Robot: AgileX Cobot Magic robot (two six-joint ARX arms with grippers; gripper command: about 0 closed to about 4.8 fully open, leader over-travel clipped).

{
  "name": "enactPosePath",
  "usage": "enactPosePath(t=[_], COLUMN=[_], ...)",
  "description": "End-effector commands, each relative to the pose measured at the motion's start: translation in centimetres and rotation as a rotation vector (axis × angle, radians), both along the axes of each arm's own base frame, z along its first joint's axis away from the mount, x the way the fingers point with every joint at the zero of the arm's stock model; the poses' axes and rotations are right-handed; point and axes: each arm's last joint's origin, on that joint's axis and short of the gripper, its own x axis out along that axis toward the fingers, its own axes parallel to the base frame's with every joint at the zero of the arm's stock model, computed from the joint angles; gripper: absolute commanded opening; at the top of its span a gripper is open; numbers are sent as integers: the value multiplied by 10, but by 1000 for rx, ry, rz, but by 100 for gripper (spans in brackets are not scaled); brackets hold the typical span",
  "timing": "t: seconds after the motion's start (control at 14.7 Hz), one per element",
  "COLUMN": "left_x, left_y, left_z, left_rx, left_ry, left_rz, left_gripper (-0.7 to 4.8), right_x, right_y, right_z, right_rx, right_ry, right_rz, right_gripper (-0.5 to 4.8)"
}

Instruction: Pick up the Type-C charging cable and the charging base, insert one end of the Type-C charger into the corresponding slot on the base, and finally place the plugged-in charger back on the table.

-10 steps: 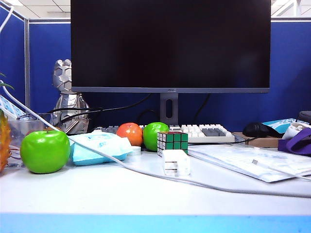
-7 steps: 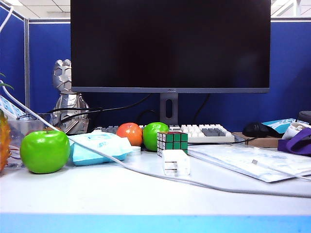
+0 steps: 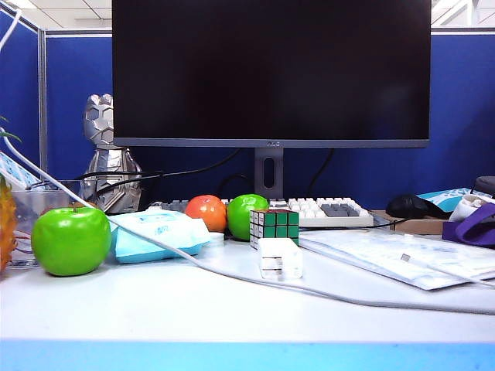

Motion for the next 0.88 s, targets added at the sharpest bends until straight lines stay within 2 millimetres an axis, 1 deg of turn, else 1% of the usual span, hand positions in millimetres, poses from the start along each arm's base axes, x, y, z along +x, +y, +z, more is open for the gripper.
enactPosePath(t=[0.07, 0.14, 0.2, 0.34, 0.41, 0.48, 0.54, 0.61, 0.75, 0.81, 0.88], left_x=[-14, -17, -17, -14, -10, -6, 1, 16, 29, 37, 43], left_y=[1, 2, 2, 2, 2, 2, 1, -1, -5, -7, -8], left_z=[61, 80, 94, 123, 140, 153, 173, 201, 216, 221, 223], left_rx=[-51, -49, -49, -50, -50, -50, -40, -13, -14, -32, -41], left_ry=[-198, -221, -229, -239, -242, -242, -242, -232, -179, -117, -66], left_rz=[26, 53, 63, 62, 61, 59, 46, -47, -176, -214, -246], left_gripper=[-5, -5, -5, -5, -5, -5, -5, -5, -5, -5, -5], right_x=[-18, -23, -24, -19, -13, -7, 4, 27, 49, 65, 76], right_y=[0, 1, 1, 3, 4, 4, 4, 5, 10, 12, 15], right_z=[69, 88, 102, 129, 143, 152, 162, 171, 168, 161, 153], right_rx=[62, 63, 64, 68, 70, 72, 75, 98, 141, 179, 202], right_ry=[-234, -235, -206, -170, -158, -143, -115, -13, 116, 208, 282], right_rz=[-1, 3, 31, 90, 112, 113, 114, 184, 338, 425, 459], right_gripper=[-2, -2, -2, -2, -2, -2, -2, -2, -2, -2, -2])
